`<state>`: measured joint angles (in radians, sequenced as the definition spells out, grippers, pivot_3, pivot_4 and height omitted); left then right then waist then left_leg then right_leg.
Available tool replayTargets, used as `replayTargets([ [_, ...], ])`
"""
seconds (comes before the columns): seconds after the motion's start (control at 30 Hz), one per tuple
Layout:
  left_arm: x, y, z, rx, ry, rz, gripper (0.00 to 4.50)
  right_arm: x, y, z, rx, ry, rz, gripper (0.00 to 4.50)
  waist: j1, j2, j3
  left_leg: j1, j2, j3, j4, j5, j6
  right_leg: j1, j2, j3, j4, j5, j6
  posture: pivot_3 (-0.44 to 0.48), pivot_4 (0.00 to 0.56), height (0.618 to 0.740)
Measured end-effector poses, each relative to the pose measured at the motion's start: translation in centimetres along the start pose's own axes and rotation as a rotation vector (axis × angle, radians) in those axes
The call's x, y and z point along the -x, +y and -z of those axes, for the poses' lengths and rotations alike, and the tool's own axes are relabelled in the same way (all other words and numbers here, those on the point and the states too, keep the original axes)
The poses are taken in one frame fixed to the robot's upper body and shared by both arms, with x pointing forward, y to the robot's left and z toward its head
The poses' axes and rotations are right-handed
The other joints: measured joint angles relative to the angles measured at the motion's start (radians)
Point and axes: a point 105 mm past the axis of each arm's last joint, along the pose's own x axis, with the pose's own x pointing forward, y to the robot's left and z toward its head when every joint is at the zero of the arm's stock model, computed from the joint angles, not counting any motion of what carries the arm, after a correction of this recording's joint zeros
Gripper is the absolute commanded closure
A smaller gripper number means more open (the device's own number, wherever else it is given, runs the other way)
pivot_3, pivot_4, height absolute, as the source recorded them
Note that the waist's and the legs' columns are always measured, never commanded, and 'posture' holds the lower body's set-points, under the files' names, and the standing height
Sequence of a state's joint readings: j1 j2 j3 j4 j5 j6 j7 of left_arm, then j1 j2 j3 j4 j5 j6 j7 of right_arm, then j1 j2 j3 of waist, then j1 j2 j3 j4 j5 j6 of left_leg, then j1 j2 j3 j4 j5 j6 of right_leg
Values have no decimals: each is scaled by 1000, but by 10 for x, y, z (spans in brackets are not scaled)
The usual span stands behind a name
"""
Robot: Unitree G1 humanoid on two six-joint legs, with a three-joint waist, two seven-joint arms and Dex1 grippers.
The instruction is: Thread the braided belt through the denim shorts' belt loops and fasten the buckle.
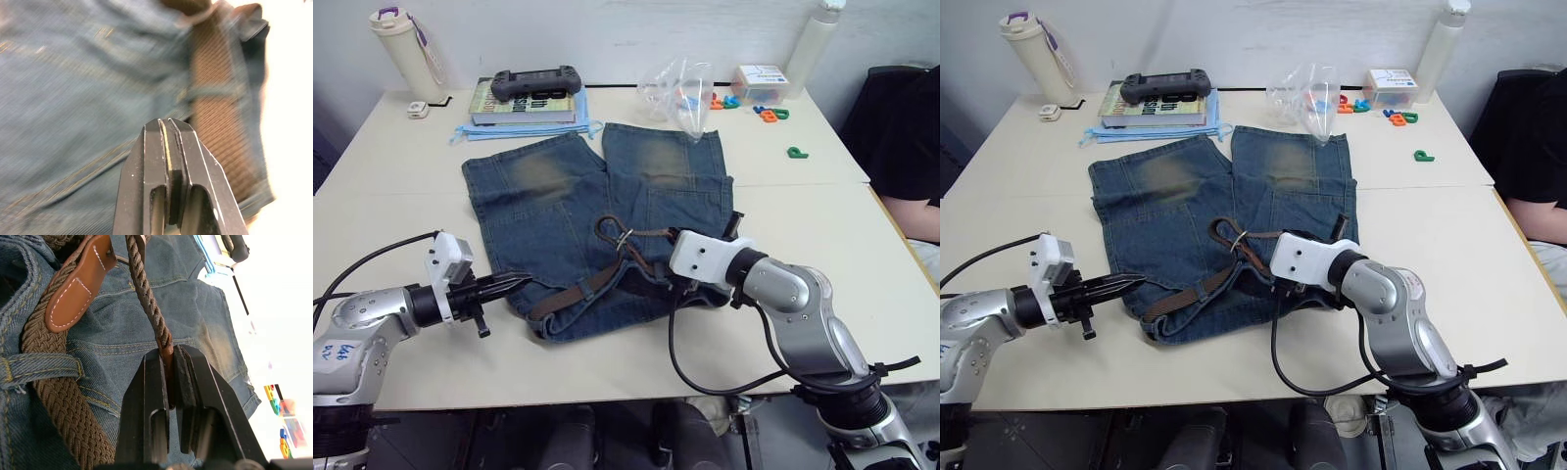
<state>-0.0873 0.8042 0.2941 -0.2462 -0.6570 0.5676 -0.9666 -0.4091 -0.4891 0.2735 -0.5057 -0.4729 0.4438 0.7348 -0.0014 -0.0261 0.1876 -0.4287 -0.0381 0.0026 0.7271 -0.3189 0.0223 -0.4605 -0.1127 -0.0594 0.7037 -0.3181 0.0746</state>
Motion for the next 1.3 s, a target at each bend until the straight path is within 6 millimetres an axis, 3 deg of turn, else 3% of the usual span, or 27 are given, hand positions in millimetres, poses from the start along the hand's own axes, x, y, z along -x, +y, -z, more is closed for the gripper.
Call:
replayTargets([
  [0.1,-4,-12,0,2,15,29,1937,-1,2,-2,-7,-6,-2,4500,0,0,0,0,0,0,0,0,0,0,0,0,0,0,0,0,150,667],
  [0.23,-10,-13,5,0,58,-2,281,-3,6,-3,-15,-8,-13,4500,1,0,0,0,0,0,0,0,0,0,0,0,0,0,0,0,150,667],
  [0.6,-28,-9,33,-161,231,-63,281,-4,7,-4,-19,-6,-20,4500,1,0,0,0,0,0,0,0,0,0,0,0,0,0,0,0,150,667],
  [0.83,-25,-14,44,-184,306,-16,281,-4,7,-2,-28,3,-20,4500,0,0,0,0,0,0,-1,0,0,0,0,0,0,0,0,0,150,667],
  [1.13,-22,-11,44,-244,330,-9,4161,-4,7,-2,-28,3,-19,4500,-1,0,0,0,0,0,-1,-2,4,0,0,0,0,0,0,0,150,667],
  [1.17,-22,-10,44,-250,330,-12,4383,-4,7,-2,-28,3,-19,4500,-1,0,0,0,0,0,-1,-2,4,0,0,0,0,0,0,0,150,667],
  [1.3,-22,-4,44,-275,318,-32,4387,-3,7,-2,-28,4,-16,4500,0,0,0,0,0,0,-1,-2,4,0,0,0,0,0,0,0,150,667],
])
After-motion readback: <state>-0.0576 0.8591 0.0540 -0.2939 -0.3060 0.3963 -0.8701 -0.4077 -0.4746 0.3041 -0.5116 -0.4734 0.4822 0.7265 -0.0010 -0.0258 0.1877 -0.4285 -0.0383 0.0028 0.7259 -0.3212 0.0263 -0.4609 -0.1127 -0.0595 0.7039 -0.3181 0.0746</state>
